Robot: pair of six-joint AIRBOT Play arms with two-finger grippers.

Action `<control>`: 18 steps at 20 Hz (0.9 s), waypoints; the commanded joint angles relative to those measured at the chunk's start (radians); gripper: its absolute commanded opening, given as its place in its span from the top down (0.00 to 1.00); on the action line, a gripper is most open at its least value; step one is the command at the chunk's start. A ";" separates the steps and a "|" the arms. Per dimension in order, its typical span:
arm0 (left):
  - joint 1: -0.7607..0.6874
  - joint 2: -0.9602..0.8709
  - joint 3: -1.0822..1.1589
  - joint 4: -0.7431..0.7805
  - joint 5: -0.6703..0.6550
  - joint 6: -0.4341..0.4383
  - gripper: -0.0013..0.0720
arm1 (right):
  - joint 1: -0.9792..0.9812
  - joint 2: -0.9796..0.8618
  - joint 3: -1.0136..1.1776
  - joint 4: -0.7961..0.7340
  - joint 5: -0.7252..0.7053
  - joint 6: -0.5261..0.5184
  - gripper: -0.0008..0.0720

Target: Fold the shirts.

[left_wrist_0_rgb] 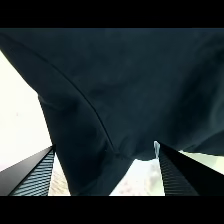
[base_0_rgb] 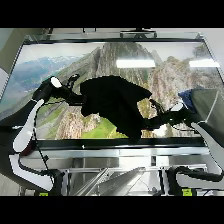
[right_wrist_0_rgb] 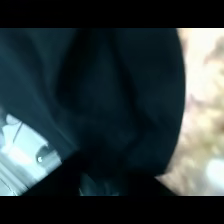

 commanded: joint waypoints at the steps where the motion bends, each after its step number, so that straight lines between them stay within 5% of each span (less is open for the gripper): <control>1: -0.001 -0.001 0.000 -0.001 0.020 0.002 0.04 | 0.035 -0.025 -0.003 0.138 -0.029 -0.072 0.78; 2: -0.001 -0.004 0.000 -0.001 0.026 0.002 0.13 | 0.035 -0.025 -0.003 0.142 -0.028 -0.072 0.78; 4: -0.001 -0.026 0.000 -0.003 0.023 0.001 0.54 | 0.035 -0.025 -0.003 0.142 -0.028 -0.072 0.96; 6: -0.001 -0.051 0.000 -0.025 0.003 0.001 0.71 | 0.035 -0.025 -0.003 0.142 -0.024 -0.072 0.96; 8: -0.001 -0.065 0.000 -0.036 -0.005 0.001 0.97 | 0.035 -0.021 -0.003 0.142 -0.024 -0.072 0.96; 14: 0.030 -0.040 0.081 -0.068 -0.105 -0.001 0.98 | 0.021 0.093 0.014 0.166 0.061 -0.071 0.96; 18: 0.103 0.200 0.233 -0.290 -0.227 0.076 0.98 | -0.084 0.332 0.133 0.304 0.235 -0.071 0.96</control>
